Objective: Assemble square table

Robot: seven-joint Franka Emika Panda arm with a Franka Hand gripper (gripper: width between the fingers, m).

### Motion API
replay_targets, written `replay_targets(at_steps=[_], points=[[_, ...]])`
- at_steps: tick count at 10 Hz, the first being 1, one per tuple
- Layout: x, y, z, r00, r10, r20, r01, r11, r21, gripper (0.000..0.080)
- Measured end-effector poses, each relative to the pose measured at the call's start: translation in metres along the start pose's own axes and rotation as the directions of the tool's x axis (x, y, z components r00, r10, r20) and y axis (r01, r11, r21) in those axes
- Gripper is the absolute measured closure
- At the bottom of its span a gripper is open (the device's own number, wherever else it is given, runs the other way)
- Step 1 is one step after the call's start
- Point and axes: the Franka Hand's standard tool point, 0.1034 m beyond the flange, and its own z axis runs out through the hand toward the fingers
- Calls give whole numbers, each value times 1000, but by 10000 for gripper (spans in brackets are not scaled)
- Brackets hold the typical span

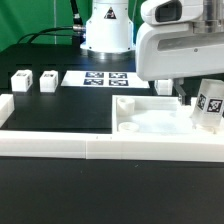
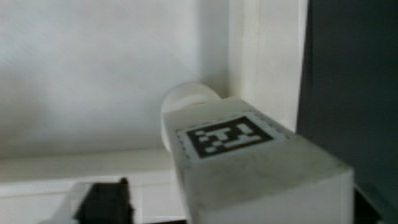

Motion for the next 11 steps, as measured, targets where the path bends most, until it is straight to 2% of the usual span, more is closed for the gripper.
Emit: replay_targets(at_steps=[1, 2, 3, 5, 7, 9, 10, 11], points=[[0, 1, 0, 998, 62, 0, -62, 998, 0, 470], [0, 2, 0, 991, 130, 0, -130, 991, 0, 470], [0, 2, 0, 978, 208, 0, -208, 978, 0, 504], [1, 3, 0, 927, 374, 0, -374, 927, 6, 504], [1, 4, 2, 770, 638, -13, -638, 770, 6, 504], [1, 6, 2, 599, 800, -3, -800, 599, 41, 504], [0, 8, 2, 451, 892, 12, -891, 449, 68, 503], [-1, 8, 2, 372, 928, 23, -927, 370, 67, 503]])
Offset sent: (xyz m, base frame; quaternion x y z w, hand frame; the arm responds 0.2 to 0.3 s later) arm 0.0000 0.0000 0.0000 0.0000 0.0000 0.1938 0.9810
